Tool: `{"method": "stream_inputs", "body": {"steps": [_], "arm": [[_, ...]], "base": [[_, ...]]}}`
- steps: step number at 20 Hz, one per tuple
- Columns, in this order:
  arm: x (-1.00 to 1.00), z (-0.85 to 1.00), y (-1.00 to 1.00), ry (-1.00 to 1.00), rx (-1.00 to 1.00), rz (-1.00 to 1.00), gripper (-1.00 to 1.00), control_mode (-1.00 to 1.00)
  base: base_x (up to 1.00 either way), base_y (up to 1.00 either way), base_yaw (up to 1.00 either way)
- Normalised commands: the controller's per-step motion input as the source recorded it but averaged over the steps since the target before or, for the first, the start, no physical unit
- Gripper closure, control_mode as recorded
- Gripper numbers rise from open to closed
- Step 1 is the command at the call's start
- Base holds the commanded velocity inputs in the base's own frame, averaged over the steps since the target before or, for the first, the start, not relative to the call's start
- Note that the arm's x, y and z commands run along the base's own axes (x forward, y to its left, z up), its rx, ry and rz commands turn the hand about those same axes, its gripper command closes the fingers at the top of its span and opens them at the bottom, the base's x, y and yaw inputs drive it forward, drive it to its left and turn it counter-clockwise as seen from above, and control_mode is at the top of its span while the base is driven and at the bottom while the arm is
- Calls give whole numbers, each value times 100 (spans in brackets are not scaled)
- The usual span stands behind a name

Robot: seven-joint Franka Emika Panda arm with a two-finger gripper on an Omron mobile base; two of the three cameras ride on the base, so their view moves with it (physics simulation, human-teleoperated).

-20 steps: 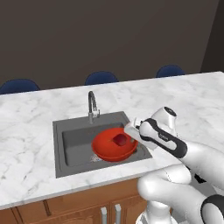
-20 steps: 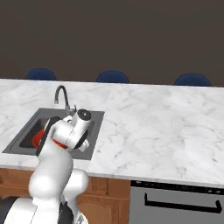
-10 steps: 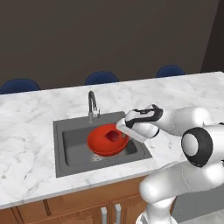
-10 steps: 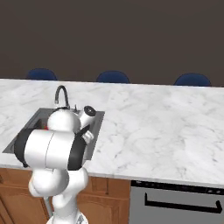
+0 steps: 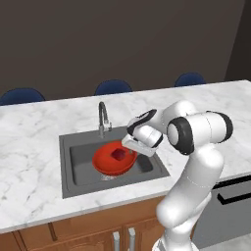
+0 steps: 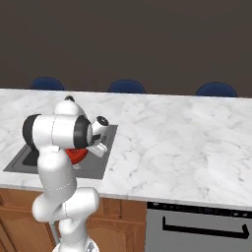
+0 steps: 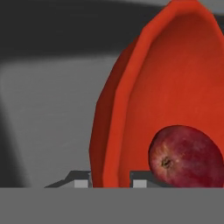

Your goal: Pick the pear from the cabinet and place it in the bowl. Then pick the bowl and place it in the sink. Then turn on the sink facuet.

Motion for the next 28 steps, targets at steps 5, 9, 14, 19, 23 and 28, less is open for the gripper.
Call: {"method": "stream_inputs", "body": {"steps": [5,9,14,19,23,28], "arm": [[40,-51,22,0,-5,13,100,-100],[0,-54,25,-1,-4,14,100,-100],[0,-72,35,-7,-7,14,100,-100],[0,-44,45,-8,-2,11,100,-100],[3,-30,50,-3,0,7,100,-100],[21,-60,26,0,0,5,100,-100]], "base": [[0,0,0],[0,0,0],[0,0,0],[0,0,0],[0,0,0],[0,0,0]]}}
